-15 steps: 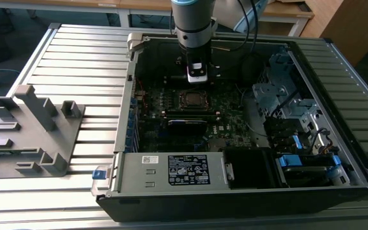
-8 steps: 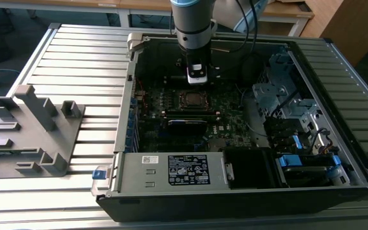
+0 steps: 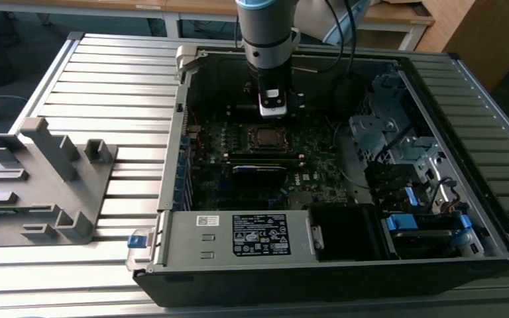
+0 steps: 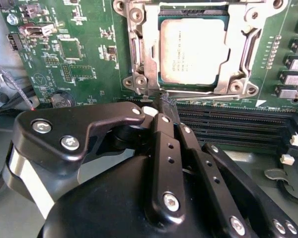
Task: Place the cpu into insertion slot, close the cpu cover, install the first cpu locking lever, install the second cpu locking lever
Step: 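Install the first cpu locking lever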
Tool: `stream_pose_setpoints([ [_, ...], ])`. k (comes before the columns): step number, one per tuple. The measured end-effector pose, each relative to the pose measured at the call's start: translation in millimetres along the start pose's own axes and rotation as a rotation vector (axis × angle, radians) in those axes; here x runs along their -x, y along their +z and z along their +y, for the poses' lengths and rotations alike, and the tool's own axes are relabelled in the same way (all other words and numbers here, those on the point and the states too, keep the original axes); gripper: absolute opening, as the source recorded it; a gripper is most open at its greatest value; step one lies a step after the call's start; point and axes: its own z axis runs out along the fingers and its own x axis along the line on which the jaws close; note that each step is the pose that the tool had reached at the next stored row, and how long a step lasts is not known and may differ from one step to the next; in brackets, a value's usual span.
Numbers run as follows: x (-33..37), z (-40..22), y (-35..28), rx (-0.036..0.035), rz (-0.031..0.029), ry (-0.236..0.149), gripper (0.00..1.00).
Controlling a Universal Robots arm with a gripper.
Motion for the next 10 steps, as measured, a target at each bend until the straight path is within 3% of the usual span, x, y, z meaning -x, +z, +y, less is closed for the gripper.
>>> stream_pose_setpoints([
  [10, -0.4, -0.7, 3.3, -0.0063, -0.0035, -0.001, 0.10],
])
